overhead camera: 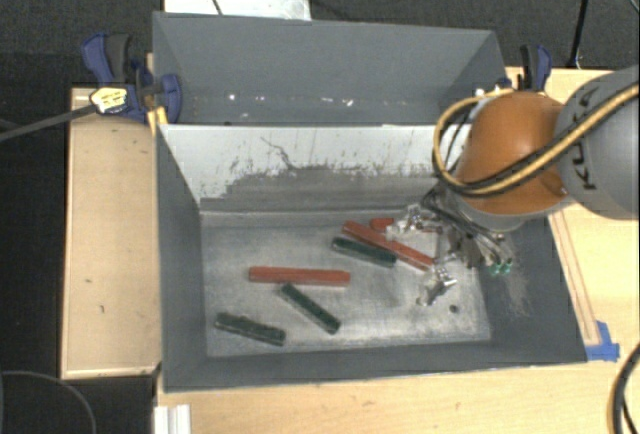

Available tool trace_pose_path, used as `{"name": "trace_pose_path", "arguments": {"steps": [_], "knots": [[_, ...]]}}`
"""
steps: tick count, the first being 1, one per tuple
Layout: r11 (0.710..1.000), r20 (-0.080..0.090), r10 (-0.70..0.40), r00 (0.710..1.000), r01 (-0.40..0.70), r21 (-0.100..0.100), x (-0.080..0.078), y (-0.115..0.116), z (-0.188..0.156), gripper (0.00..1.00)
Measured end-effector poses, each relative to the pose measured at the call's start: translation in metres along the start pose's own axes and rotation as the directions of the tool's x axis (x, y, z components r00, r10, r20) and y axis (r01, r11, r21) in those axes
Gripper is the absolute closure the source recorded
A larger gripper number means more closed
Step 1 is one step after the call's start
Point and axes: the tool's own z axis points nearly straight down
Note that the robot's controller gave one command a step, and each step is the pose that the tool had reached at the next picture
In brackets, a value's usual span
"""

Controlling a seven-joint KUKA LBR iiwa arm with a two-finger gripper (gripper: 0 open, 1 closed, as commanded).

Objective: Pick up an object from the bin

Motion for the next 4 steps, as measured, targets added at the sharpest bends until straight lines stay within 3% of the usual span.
{"name": "trace_pose_path", "arguments": {"steps": [1,2,3,4], "knots": [[1.0,-0.002,-0.022,1.0,0.022,-0.001,-0.006,-0.013,0.026,0.0],[0.965,0.0,0.261,0.965,-0.261,0.0,-0.018,-0.016,0.035,0.0],[1.0,0.014,0.008,1.0,-0.008,0.009,-0.056,-0.021,0.044,1.0],[1.0,0.014,0.008,1.0,-0.008,0.009,-0.056,-0.021,0.044,1.0]]}}
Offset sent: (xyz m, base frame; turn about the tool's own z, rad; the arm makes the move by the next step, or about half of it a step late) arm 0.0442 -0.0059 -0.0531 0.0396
